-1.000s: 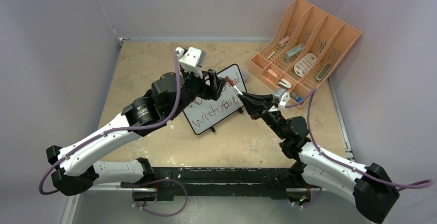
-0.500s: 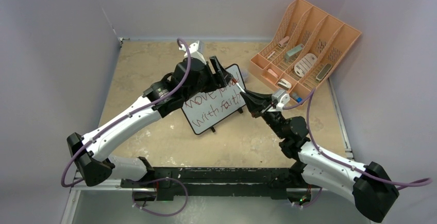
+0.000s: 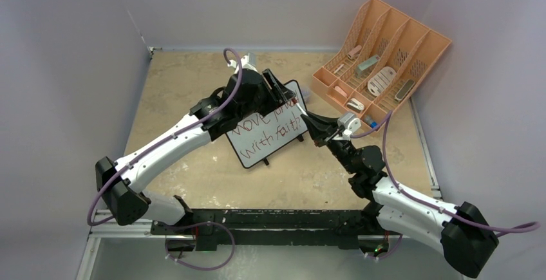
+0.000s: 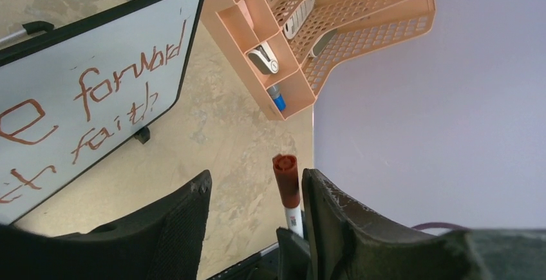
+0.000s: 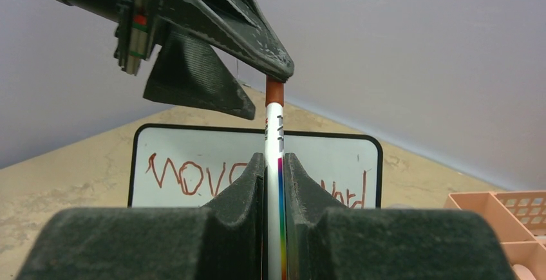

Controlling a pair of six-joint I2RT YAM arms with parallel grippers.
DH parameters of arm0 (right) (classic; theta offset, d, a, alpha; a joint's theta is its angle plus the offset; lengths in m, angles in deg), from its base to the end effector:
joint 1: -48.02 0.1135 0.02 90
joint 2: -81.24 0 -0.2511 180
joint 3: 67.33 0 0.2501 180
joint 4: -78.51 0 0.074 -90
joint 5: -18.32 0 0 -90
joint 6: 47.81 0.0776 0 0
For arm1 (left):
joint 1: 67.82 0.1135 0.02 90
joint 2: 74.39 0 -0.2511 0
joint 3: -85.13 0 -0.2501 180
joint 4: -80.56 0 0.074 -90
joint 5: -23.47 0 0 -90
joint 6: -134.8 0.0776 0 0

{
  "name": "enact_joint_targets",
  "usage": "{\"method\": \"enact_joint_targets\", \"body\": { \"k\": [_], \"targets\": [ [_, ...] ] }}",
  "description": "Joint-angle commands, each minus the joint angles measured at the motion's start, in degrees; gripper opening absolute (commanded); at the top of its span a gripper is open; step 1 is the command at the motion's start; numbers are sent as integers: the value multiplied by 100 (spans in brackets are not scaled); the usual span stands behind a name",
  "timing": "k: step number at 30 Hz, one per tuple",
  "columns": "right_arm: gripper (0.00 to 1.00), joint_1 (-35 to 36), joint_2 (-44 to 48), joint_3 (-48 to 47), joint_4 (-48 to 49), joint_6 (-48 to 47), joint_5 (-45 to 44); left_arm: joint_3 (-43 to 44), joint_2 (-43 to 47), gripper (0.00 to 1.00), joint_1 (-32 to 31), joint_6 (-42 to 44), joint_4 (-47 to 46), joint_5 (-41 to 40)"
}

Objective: Write a sentence on the whiteboard
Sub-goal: Close the whiteboard marker at the center of the board.

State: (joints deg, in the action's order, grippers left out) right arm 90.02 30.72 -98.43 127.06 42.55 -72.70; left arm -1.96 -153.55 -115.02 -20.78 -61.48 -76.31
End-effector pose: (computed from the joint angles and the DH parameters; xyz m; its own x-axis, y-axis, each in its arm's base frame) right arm 0.1708 0.1520 0.2979 0.3576 0.3305 -0.8734 -0.6597 0.7514 0.0142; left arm 0.2495 -0.2500 0.3579 -0.6777 -0.5888 -0.4405 0.0017 0.5978 -0.8017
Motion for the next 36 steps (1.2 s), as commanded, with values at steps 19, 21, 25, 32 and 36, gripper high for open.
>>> {"method": "enact_joint_targets", "body": {
  "k": [19, 21, 25, 32, 36],
  "targets": [
    [0, 73, -142, -374, 525, -306, -368, -318, -238, 0, 134, -987, -1080, 912],
    [0, 76, -191, -447, 584, -310, -405, -415, -223, 0, 122, -1013, -1060, 1052],
    [0, 73, -318, -563, 750, -335, -498, -663, -103, 0, -63, -1088, -1029, 1077],
    [0, 74, -620, -765, 955, -383, -648, -949, 162, 0, -406, -1221, -898, 828],
    [0, 74, -748, -835, 1072, -388, -790, -1043, 216, 0, -664, -1384, -897, 759]
  ]
}}
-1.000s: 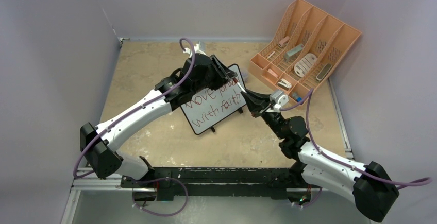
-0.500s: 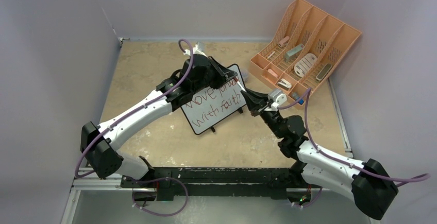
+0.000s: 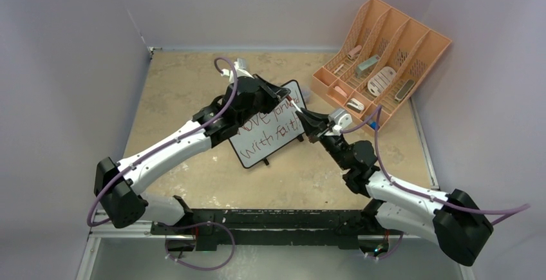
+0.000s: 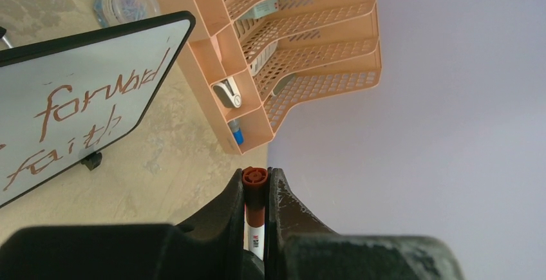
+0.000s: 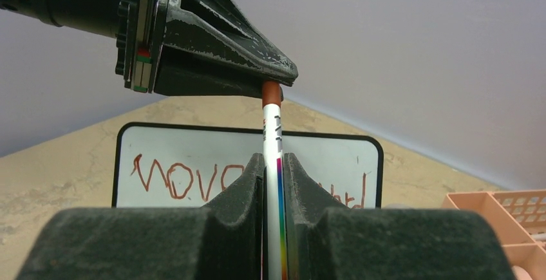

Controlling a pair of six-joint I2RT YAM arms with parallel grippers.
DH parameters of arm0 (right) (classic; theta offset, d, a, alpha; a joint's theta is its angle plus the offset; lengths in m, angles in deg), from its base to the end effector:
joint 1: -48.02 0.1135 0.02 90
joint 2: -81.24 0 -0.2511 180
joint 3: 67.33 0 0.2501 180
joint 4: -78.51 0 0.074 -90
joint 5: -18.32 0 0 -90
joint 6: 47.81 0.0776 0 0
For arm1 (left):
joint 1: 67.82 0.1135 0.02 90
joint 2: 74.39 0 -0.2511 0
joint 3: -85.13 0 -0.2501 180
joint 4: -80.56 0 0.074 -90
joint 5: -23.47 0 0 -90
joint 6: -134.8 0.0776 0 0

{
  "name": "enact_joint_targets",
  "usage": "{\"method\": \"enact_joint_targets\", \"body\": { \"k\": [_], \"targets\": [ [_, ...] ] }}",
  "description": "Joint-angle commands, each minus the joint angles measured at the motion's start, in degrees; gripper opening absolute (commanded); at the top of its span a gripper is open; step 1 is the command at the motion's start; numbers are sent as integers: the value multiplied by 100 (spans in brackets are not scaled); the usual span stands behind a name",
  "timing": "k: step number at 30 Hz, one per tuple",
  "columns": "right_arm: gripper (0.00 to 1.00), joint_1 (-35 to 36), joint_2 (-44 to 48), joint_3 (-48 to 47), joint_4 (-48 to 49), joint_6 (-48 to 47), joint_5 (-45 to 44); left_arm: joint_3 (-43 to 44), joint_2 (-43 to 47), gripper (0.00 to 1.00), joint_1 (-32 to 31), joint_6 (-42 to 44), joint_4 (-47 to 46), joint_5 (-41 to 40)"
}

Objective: Write a sentence on the whiteboard
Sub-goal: Close the whiteboard marker at the center of the board.

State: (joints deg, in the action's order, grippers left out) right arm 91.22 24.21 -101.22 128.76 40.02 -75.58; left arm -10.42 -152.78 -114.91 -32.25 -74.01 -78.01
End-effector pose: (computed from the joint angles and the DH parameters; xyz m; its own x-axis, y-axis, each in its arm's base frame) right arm 0.1845 0.1660 0.2949 0.3561 0.2826 -0.8907 -0.6258 0.7800 -0.0027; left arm 0.2562 -0.2530 0.3361 -0.6255 -0.7298 -0.2757 -0.0879 0.4171 -0.9046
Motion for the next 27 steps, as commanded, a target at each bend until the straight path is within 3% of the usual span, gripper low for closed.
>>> {"method": "enact_joint_targets", "body": {
  "k": [1, 23, 27],
  "targets": [
    [0, -48, -124, -564, 952, -130, -512, -225, 140, 0, -736, -291, 334, 940],
    [0, -47, -507, -743, 1397, 428, -1003, -462, -50, 0, -1454, -667, -216, 1491],
    [0, -48, -543, -747, 1726, 617, -1476, -584, 32, 0, -1524, -714, -285, 1430]
  ]
}}
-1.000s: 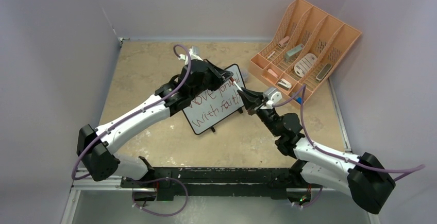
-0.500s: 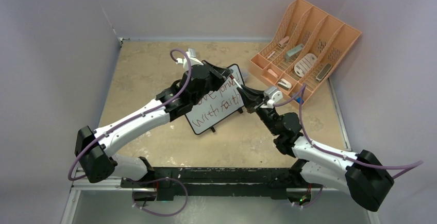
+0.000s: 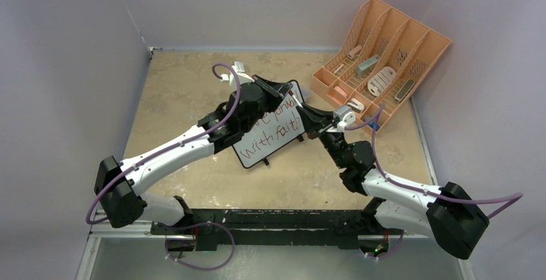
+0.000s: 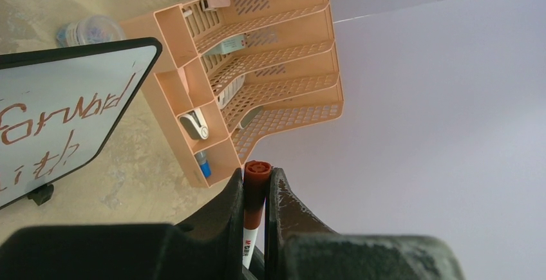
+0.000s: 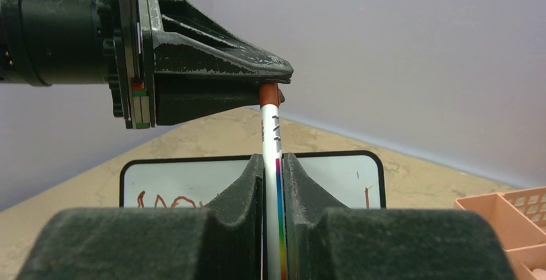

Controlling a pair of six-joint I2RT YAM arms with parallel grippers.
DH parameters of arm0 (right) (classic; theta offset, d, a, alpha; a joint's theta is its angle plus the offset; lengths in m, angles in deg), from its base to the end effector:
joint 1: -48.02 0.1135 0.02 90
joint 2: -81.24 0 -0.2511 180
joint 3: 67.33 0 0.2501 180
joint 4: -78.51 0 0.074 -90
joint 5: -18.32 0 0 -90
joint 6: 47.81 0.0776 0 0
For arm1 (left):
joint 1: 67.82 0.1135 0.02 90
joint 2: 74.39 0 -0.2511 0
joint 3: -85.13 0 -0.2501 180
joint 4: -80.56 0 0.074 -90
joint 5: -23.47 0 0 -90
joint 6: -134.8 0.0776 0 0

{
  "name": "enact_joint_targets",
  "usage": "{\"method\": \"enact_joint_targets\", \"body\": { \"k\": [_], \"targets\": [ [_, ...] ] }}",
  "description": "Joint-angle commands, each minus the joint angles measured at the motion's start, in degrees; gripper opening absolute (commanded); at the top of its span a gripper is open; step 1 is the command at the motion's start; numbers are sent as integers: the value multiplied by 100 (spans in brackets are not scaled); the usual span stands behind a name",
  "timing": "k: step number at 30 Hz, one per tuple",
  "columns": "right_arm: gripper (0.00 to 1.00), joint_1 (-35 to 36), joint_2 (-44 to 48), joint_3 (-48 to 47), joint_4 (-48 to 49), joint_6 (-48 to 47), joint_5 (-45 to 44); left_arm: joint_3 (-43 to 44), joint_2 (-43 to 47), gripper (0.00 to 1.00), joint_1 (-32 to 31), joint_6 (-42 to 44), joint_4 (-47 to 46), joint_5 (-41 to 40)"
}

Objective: Write a sentence on the whiteboard
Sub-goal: Close the whiteboard marker at the center of the board.

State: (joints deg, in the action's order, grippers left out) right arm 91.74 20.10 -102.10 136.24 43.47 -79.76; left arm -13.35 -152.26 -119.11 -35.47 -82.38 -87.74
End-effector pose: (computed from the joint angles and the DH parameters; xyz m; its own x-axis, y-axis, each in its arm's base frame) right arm 0.1894 0.1661 0.3008 0.3627 0.3774 -0.8521 -0.6058 0.7903 0.0922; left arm 0.2465 -0.2627 0.3410 -0.5246 -0.8147 -0.2471 -0.0572 0.3233 -0.9446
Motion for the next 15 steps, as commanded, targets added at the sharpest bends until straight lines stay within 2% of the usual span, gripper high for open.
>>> {"method": "enact_joint_targets", "body": {
  "k": [1, 5, 9, 15],
  "targets": [
    [0, -99, -142, -676, 1037, 314, -1169, -294, -23, 0, -1122, -391, 554, 2403],
    [0, -110, -230, -756, 1159, 416, -1323, -357, -25, 0, -1202, -415, 499, 2411],
    [0, -102, -282, -854, 865, 484, -948, -441, 56, 0, -1230, -406, 367, 2346],
    [0, -102, 92, -429, 587, 693, -952, -596, 480, 0, -1182, -286, 389, 1694]
  ]
}}
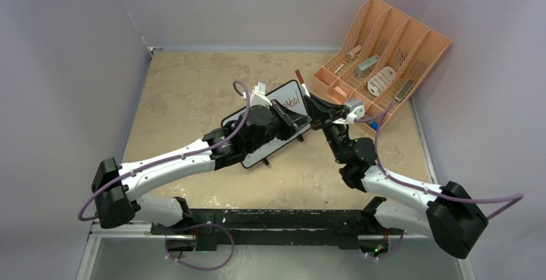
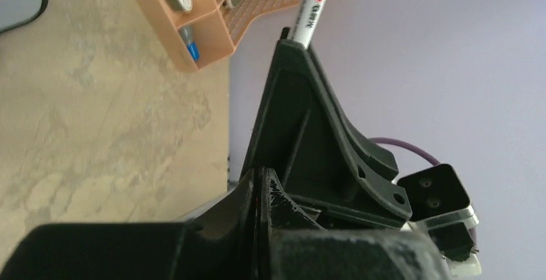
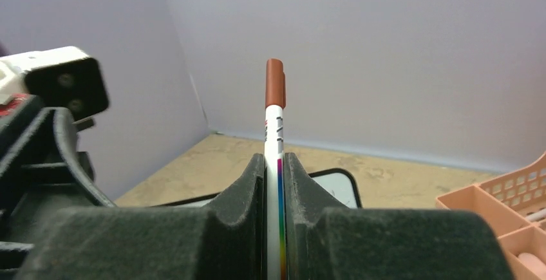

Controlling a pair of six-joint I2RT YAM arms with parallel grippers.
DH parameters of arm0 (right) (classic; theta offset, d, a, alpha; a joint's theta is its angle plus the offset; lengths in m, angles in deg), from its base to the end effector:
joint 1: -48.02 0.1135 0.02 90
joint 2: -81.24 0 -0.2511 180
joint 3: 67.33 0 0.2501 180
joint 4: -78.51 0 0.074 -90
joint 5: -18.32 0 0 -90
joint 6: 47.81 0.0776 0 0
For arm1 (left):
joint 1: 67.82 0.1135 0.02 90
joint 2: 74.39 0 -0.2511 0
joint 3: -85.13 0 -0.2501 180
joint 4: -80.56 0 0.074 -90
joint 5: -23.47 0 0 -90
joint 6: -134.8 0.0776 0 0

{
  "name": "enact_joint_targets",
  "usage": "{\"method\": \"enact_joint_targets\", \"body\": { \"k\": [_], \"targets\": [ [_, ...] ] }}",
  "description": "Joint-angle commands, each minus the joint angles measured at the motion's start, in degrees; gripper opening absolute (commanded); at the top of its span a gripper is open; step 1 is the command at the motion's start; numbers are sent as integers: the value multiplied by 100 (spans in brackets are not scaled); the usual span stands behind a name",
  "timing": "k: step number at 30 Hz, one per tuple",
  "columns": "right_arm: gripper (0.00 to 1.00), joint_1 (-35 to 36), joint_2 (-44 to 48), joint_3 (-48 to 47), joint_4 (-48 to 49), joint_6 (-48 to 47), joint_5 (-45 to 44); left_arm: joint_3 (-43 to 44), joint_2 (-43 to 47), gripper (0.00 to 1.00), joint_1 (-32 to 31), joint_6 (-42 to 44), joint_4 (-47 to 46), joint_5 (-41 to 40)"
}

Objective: Write a sentence on the whiteboard
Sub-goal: Close the whiteboard marker at the center of the board, then place the whiteboard marker at the center of the board.

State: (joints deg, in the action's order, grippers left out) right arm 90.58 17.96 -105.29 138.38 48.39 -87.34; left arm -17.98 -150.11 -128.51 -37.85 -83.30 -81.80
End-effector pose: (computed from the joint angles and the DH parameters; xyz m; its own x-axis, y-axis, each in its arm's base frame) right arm 0.2025 0.1575 0.3152 0.3626 0.4742 -0.8023 -0.5298 0.8131 0.2411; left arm 0.1901 -0.2969 0.3235 -0.7269 -0.6596 -0.1911 -0.0337 0.3122 -0.9494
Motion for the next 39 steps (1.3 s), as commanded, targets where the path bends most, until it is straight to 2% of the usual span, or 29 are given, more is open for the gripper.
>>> {"method": "enact_joint_targets", "body": {
  "k": [1, 4, 6, 9, 15, 20, 26, 30, 32, 34, 36, 39],
  "targets": [
    [0, 9, 399, -46, 290, 220, -192, -165, 321, 0, -218, -24, 474, 1024],
    [0, 6, 655, 65, -118, 240, -237, -226, 433, 0, -150, 115, 353, 943],
    [0, 16, 876, 152, -331, 267, -290, -210, 473, 13, -145, 278, 345, 885],
    [0, 13, 1144, 217, -684, 320, -297, -247, 558, 26, -145, 408, 278, 760],
    [0, 9, 1505, 269, -1352, 583, -292, -412, 856, 41, -53, 857, -138, 565],
    [0, 8, 1964, 97, -2919, 1430, -355, -26, 991, 48, 4, 1910, 476, 226],
    [0, 9, 2500, 105, -4960, 2778, -1335, 276, 1216, 51, 13, 3181, 1427, -631],
    [0, 13, 2650, 173, -6190, 3629, -2080, 357, 1397, 62, 90, 4186, 1739, -1114],
    [0, 7, 2562, 175, -6538, 3887, -2267, 532, 1381, 66, 291, 4472, 2088, -1181],
    [0, 6, 2349, 170, -6733, 4082, -2338, 685, 1344, 69, 714, 4681, 2419, -901],
    [0, 10, 2048, 166, -6774, 4227, -2391, 736, 1332, 70, 1195, 4880, 2511, -477],
    [0, 6, 1497, 194, -6669, 4451, -2407, 782, 1347, 72, 1676, 5123, 2538, -365]
  ]
}}
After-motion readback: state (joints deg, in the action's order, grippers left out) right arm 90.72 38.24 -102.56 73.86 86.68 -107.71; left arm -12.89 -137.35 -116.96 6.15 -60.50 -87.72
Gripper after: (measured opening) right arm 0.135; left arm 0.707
